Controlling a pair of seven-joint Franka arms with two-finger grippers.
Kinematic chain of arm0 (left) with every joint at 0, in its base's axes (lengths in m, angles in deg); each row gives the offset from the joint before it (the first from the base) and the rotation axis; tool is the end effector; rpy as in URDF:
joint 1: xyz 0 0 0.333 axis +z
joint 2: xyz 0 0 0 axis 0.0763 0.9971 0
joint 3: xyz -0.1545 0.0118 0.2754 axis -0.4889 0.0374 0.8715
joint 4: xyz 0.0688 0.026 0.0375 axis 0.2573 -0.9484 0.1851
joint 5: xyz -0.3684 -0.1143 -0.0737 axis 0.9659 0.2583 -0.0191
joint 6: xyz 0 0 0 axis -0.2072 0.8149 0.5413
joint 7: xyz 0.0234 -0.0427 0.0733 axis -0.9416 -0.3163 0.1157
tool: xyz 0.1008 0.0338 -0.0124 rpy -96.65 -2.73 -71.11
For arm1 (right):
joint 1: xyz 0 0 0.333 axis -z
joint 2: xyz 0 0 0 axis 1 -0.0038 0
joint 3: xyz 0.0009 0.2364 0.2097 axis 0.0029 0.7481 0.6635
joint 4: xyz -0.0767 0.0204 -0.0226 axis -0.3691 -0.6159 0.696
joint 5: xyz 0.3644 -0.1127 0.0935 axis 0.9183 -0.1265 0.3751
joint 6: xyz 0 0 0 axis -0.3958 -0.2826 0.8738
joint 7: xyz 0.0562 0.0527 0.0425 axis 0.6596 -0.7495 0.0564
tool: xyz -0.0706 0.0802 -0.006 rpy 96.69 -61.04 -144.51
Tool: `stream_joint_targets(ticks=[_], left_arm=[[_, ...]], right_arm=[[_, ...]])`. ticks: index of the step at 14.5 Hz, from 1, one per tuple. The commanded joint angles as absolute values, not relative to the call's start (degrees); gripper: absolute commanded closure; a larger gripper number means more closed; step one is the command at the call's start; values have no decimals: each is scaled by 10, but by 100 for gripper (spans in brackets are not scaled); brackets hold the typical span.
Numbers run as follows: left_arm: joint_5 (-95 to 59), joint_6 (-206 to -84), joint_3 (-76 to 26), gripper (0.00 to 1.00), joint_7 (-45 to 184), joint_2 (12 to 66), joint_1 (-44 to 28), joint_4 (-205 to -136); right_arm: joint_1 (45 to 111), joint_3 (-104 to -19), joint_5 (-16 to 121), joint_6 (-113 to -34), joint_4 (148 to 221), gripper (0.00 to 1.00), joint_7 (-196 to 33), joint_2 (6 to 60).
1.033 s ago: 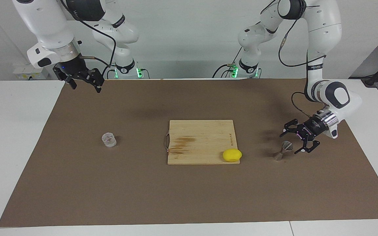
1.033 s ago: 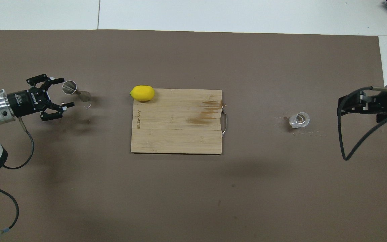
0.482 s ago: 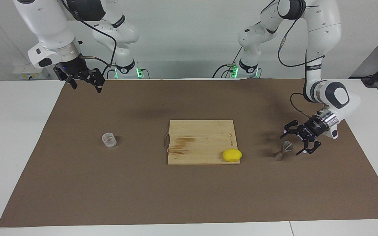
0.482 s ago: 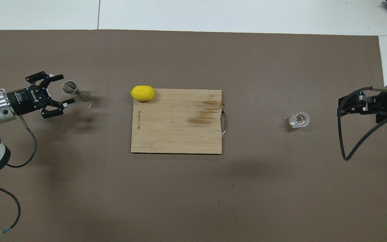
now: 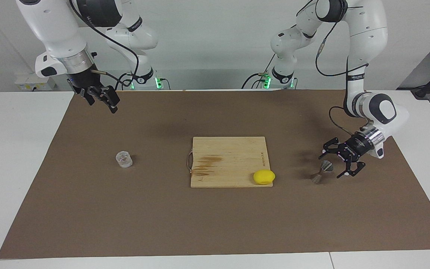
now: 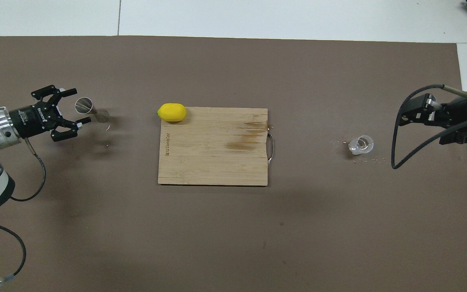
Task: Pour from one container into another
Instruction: 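Close the left gripper on the metal cup while the right gripper approaches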
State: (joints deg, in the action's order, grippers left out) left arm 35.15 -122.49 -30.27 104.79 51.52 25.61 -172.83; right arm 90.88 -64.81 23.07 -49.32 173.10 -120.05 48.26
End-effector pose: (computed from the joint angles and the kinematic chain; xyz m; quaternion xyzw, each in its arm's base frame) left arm 0.6102 0.0888 0.2993 0.4457 0.7016 -0.2920 0.4732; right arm 0.5593 0.0273 0.6101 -0.9709 0.2391 -0.0039 0.0125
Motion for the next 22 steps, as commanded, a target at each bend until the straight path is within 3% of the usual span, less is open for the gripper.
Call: stream_joint_targets(ticks=[1,5,10,12,15,16,20,22], left_arm=[[368,-1240,-303,5,1035,517,251,-1732],[376,-1246,-303,14,1035,518,251,-1732],[378,-1249,-304,16,1034,518,251,-1732],[384,-1250,-307,22,1034,518,252,-1732],[385,-1250,-307,33,1034,518,252,-1732],[385,-1249,-307,40,1034,518,252,-1732],[385,-1249,-307,100,1035,518,252,-1732],[386,-1243,-307,100,1041,517,252,-1731]], right_arm=[[921,-646,251,-511,1741,5,-1240,476],[953,-647,265,-536,1740,5,-1262,449],[965,-647,280,-553,1739,5,-1366,401],[973,-648,283,-547,1733,24,-1379,380],[988,-649,324,-559,1733,25,-1430,349],[997,-649,339,-566,1733,22,-1432,334],[1012,-649,364,-595,1742,3,-1478,308],[1028,-649,398,-603,1747,0,-1492,294]])
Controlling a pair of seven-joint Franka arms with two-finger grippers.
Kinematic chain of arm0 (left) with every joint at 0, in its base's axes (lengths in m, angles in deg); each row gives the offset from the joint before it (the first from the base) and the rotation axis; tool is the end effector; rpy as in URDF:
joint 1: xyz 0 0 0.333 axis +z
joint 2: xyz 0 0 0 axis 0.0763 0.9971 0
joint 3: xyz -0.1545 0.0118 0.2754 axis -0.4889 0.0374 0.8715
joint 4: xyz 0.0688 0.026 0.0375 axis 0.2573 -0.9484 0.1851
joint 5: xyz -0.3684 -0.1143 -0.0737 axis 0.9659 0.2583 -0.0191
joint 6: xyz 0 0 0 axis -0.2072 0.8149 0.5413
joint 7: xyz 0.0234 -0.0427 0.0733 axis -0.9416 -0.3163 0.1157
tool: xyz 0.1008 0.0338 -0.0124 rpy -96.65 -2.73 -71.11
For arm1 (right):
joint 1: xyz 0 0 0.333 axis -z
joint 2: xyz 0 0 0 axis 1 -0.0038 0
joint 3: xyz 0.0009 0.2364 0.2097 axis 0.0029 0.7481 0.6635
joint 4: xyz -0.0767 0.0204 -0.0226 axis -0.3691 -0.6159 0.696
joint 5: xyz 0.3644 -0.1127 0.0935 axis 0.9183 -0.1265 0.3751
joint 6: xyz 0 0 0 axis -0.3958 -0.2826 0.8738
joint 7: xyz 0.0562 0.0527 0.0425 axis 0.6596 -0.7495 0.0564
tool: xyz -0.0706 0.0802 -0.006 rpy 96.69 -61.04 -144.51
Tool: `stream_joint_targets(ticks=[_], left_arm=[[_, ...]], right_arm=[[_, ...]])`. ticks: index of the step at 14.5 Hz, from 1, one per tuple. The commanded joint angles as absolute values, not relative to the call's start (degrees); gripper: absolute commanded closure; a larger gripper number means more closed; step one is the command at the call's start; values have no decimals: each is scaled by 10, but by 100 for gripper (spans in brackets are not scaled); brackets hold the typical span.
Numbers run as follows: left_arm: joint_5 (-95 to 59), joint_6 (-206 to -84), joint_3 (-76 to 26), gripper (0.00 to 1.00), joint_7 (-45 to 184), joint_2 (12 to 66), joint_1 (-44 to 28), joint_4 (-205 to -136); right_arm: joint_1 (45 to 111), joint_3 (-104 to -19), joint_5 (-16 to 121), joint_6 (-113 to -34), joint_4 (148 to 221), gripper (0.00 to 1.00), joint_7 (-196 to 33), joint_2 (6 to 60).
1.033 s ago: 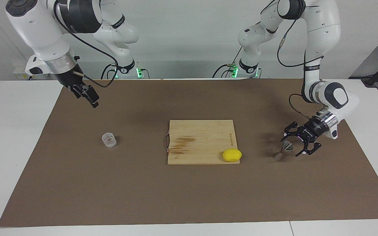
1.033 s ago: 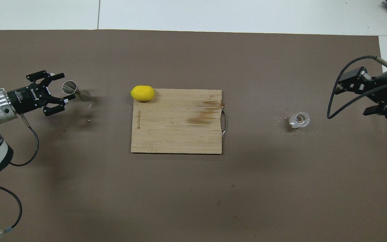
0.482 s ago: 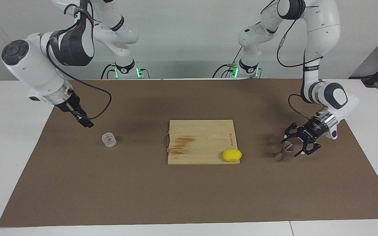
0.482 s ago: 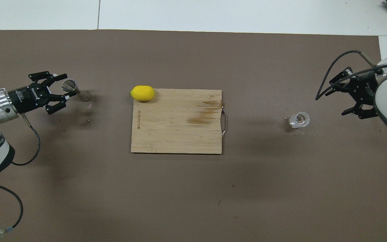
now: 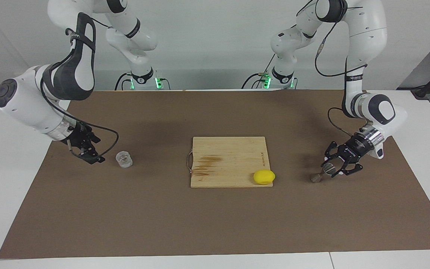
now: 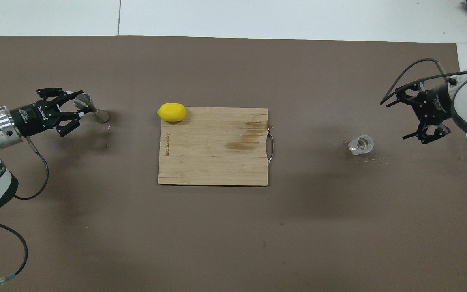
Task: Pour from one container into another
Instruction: 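Close the left gripper on the metal cup while the right gripper approaches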
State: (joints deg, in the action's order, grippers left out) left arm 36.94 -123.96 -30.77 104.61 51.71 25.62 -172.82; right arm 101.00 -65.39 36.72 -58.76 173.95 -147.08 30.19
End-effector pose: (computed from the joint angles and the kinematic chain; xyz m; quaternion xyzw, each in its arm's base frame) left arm 0.6128 0.0872 0.2984 0.4337 0.7062 -0.2862 0.4809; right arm 0.6332 -0.0717 0.4295 -0.8107 0.5654 0.1230 0.0894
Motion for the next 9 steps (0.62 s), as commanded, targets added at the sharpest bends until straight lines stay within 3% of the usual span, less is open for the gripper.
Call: stream_joint_targets(ticks=[1,7,9], left_arm=[[385,-1236,-308,100,1043,516,253,-1731],[379,-1229,-383,100,1047,485,245,-1703],[379,-1238,-397,100,1047,466,208,-1703]], right_arm=[[1033,-649,409,-622,1762,0,-1508,294],[1063,-649,497,-663,1815,0,-1515,269],[1072,-648,519,-669,1833,0,-1501,263]])
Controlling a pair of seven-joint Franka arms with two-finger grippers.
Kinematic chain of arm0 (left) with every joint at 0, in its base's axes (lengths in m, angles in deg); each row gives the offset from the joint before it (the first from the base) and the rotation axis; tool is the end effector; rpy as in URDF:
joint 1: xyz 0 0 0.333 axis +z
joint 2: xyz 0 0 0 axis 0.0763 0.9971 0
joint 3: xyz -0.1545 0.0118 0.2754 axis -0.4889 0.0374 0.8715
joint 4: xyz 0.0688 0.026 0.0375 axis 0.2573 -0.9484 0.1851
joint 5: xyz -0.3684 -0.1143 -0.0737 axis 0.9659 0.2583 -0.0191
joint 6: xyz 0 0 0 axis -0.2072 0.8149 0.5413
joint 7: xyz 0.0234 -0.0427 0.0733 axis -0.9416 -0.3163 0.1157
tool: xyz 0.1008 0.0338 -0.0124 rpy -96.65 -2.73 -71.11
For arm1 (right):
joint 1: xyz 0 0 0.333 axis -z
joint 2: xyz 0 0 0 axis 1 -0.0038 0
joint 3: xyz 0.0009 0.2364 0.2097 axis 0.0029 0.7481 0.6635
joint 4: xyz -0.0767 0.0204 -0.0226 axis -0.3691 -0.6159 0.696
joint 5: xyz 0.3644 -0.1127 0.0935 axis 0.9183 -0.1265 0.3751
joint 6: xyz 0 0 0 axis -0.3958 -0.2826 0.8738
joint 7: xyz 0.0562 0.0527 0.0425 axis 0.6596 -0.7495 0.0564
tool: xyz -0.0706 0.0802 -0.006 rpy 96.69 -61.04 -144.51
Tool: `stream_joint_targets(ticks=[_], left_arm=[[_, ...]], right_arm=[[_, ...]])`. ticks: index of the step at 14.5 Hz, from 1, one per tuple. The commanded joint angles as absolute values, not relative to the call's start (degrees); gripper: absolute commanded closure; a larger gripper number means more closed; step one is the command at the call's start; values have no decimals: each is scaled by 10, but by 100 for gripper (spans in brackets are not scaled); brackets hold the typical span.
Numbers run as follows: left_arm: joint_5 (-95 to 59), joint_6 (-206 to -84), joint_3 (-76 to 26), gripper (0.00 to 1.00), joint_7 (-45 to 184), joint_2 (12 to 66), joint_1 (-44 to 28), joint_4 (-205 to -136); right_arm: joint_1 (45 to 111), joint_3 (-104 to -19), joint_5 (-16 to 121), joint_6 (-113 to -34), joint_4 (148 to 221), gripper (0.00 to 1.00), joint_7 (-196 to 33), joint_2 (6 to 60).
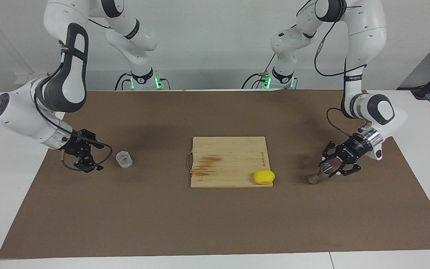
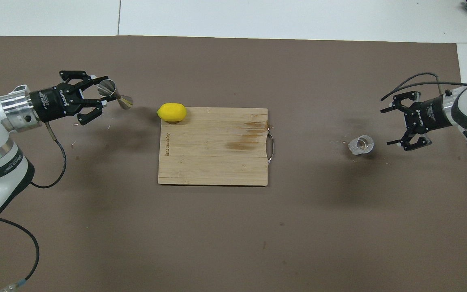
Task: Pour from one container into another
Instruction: 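Carry the metal cup onto the board while the right gripper lowers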
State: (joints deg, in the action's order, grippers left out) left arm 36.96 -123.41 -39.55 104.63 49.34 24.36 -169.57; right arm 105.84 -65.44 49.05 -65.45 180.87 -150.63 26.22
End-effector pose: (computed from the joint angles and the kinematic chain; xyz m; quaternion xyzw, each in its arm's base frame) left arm 0.6341 -0.0130 0.3583 0.4981 0.6339 -0.3128 0.5022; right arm 0.6219 -0.1127 0.3440 -0.7089 0.6605 0.1896 0.1588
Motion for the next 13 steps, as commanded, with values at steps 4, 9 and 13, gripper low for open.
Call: stream_joint_targets(ticks=[4,9,13], left_arm=[[387,-1303,-397,100,1080,445,99,-1701],[453,-1382,-397,100,1079,446,-5,-1701],[459,-1485,-398,100,1079,461,-82,-1701]], right_arm=[[1082,-649,550,-675,1859,0,-1463,260],[1096,-648,594,-695,1902,0,-1403,263],[1093,-647,598,-704,1909,0,-1399,262]])
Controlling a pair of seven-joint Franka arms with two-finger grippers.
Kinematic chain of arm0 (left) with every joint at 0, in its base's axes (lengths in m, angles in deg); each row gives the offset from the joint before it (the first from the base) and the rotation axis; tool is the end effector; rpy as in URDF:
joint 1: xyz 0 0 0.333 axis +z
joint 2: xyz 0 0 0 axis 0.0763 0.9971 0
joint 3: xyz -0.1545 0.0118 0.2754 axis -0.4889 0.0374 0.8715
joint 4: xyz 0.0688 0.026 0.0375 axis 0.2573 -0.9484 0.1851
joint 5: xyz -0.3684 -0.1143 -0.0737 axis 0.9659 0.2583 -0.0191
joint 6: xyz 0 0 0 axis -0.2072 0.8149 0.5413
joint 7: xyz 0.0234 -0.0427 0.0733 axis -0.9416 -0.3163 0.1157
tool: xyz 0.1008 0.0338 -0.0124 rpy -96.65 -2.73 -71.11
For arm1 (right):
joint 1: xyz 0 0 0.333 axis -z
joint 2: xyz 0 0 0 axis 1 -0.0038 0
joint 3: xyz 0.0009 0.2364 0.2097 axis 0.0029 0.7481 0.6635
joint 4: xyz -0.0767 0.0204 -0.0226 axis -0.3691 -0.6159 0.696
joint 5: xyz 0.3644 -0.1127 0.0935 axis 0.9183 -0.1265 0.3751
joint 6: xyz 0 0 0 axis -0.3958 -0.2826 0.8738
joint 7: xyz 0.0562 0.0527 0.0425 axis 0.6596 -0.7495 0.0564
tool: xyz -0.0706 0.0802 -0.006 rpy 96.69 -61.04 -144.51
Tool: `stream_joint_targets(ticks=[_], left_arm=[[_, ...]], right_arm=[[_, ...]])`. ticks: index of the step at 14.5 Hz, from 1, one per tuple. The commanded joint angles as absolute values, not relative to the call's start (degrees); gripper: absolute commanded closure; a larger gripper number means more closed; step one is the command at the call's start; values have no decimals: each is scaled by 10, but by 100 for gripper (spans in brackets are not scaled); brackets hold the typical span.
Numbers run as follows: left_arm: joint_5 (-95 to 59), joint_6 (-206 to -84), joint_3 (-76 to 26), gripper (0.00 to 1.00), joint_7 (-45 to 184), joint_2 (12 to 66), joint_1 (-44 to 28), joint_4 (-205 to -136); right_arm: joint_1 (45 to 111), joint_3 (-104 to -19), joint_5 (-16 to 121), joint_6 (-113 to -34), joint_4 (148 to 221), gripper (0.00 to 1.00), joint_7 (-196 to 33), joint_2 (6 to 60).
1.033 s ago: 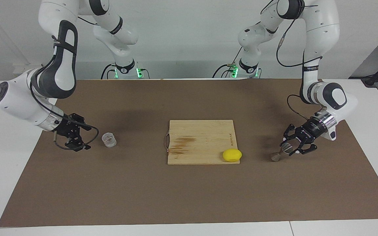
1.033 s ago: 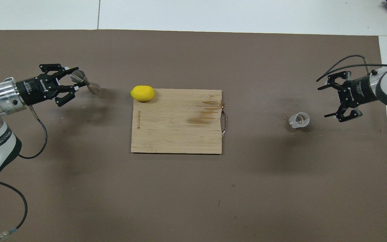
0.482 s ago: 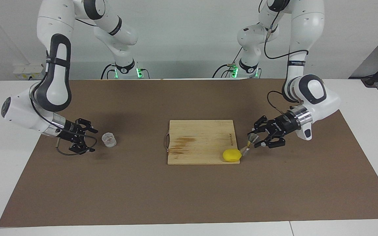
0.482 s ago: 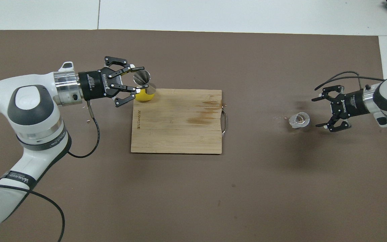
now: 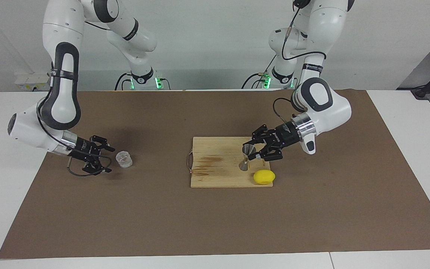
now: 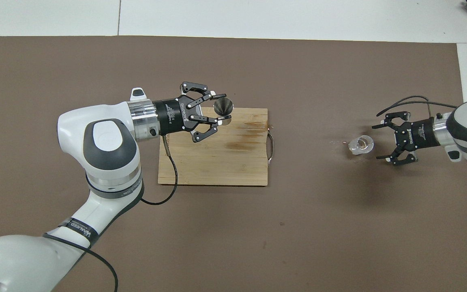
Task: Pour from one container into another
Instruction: 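Carry the metal cup onto the board while the right gripper lowers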
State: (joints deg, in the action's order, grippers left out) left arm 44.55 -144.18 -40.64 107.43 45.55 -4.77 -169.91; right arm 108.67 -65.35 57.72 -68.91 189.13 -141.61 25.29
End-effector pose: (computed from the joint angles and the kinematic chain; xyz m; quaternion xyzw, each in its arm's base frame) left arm 0.5722 -0.2928 0.3927 0.5684 0.6018 -0.3088 0.4685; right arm 0.5879 -0.1280 0.2806 -0.6871 0.6559 0.2309 0.2107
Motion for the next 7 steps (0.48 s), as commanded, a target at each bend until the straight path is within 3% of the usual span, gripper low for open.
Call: stream_joint_targets(ticks=[1,7], left_arm=[[472,-1519,-398,100,1079,470,-98,-1690],[480,-1601,-398,100,1078,532,-161,-1633]], right_arm=[[1092,-648,625,-711,1918,0,-1393,262],[1085,-647,659,-742,1964,0,-1361,270]])
